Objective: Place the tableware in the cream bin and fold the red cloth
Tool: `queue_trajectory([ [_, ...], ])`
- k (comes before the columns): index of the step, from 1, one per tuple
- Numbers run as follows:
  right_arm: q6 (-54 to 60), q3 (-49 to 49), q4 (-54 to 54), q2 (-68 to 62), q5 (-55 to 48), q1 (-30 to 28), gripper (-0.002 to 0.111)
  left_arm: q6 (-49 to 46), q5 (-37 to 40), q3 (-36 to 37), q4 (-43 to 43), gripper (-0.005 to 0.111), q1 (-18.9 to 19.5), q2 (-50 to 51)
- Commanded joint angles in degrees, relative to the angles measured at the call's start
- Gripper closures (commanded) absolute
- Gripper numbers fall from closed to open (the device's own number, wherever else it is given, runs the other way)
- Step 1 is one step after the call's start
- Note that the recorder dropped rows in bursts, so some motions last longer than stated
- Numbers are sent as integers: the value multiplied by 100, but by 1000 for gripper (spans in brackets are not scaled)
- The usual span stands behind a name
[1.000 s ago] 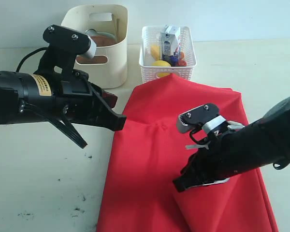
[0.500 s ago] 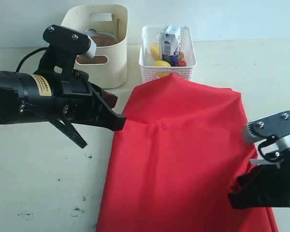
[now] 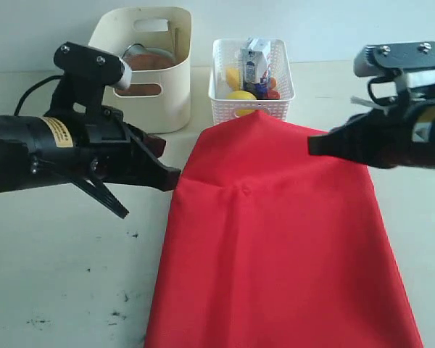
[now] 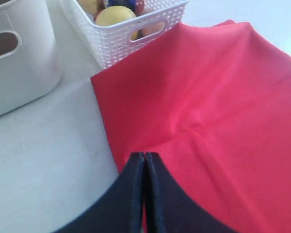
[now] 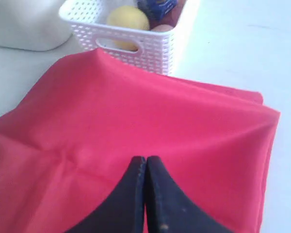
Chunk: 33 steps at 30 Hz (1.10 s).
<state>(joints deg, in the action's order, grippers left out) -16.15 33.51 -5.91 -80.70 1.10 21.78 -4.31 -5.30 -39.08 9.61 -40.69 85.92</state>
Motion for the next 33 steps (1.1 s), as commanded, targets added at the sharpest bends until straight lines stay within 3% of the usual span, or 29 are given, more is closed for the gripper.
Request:
queue_trajectory([
  [1,419,1077,-56,-1596,88,-293,108,26,-795,53,-1,104,-95,676],
  [8,584,2477,-56,-3487,-171,-867,108,51,-874,-161,-1,104,-327,1802],
  [12,752,2767,-56,-3882,-184,-1060,108,307,-832,-173,-1,104,-393,2257],
  [16,1211,2952,-56,-4060,-231,-1060,108,476,-250,-235,-1,104,-420,2341],
  [27,1211,3086,122,-3102,-1169,-971,108,500,747,-235,64,104,-823,2341],
  [33,1211,2873,143,-2103,-1287,-258,108,500,775,-235,68,104,-823,2341],
])
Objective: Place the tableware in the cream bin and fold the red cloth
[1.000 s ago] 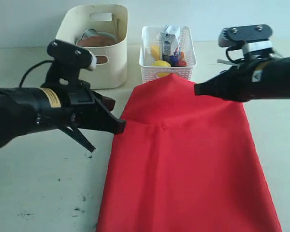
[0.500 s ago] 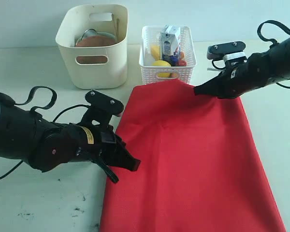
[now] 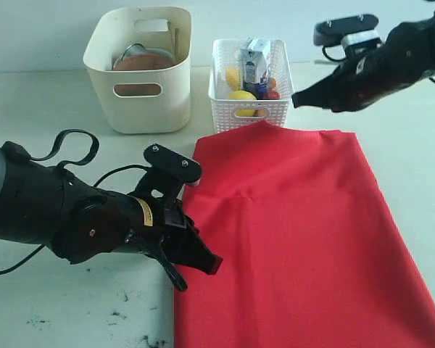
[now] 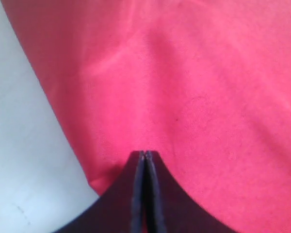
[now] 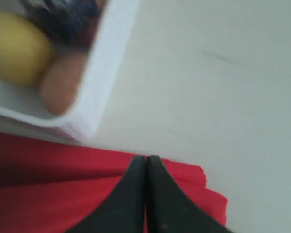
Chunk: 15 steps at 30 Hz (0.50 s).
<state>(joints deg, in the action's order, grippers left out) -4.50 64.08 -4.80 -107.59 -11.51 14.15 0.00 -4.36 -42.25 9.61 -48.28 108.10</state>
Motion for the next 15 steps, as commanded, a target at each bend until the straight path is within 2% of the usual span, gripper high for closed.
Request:
queue_trajectory([
  [1,46,-198,32,630,-55,646,108,70,681,81,68,104,-63,123],
  [8,164,-64,32,-268,-282,1518,108,45,681,81,68,104,-63,11],
  [15,205,1103,174,-1432,-1001,1719,108,45,776,81,68,104,-63,-271],
])
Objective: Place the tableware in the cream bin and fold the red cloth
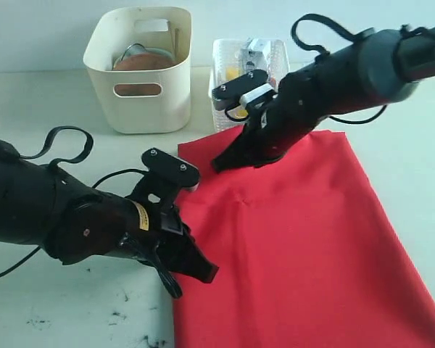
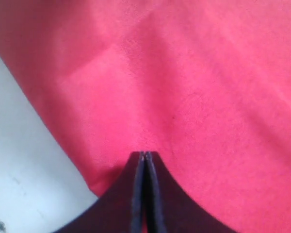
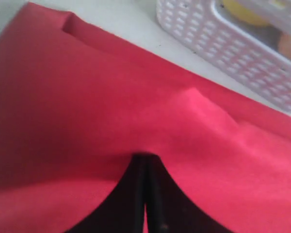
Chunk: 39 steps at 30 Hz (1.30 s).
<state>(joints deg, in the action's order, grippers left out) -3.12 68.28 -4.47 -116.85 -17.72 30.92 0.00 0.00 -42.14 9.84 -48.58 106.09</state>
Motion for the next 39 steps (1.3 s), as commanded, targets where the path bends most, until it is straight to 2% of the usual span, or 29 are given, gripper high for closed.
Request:
queue_trajectory([
  [1,181,891,277,-627,-562,41,108,45,379,70,45,104,-33,-70],
  [7,1371,1626,1519,-951,-857,41,108,0,466,70,45,104,-33,-70],
  [13,1398,1934,1171,-1074,-1847,-7,108,0,465,70,3,104,-33,-100],
  [21,1398,1945,832,111,-2019,-7,108,0,322,335,-87,104,17,-942],
  [27,1356,1410,829,914,-1920,-7,108,-141,38,1093,-87,104,76,-2486],
  [33,1345,101,899,1635,-1017,-7,108,-152,-287,2010,-87,104,136,-4886],
  [39,1363,-1257,1372,2140,-192,30,108,-283,-240,2620,-87,104,614,-7534],
])
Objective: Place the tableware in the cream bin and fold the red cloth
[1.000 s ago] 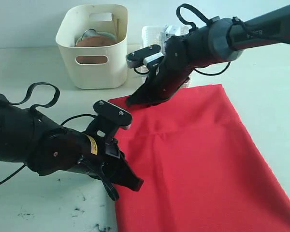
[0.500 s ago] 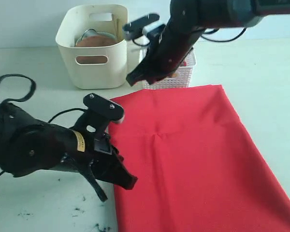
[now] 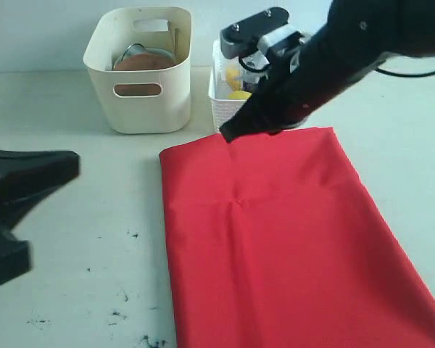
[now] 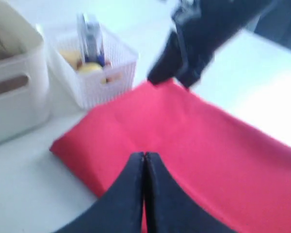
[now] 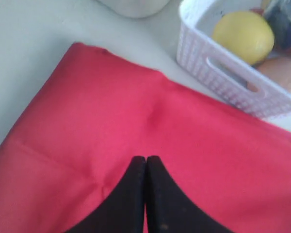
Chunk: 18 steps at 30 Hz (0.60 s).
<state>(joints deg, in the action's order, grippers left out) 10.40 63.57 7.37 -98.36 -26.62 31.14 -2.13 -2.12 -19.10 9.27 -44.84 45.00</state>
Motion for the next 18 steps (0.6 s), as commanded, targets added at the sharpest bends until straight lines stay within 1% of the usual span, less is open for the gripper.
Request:
queue_trajectory([
  [1,11,-1003,252,308,906,10,108,-94,18,426,-30,104,311,-1812],
  [4,11,-1490,560,230,1328,10,108,-92,18,624,-30,104,354,-2756],
  [7,91,-1686,549,152,1454,10,108,-92,18,651,-30,104,354,-3383],
  [10,108,-1697,596,148,1482,10,108,-92,18,651,-30,104,354,-3811],
  [14,108,-1697,594,148,1589,10,108,-92,5,665,-30,104,354,-4138],
  [16,108,-1697,594,148,1601,10,108,-92,-96,795,-30,104,354,-4303],
  [18,108,-1697,594,148,1611,10,108,-92,-275,1104,-30,104,522,-4500],
])
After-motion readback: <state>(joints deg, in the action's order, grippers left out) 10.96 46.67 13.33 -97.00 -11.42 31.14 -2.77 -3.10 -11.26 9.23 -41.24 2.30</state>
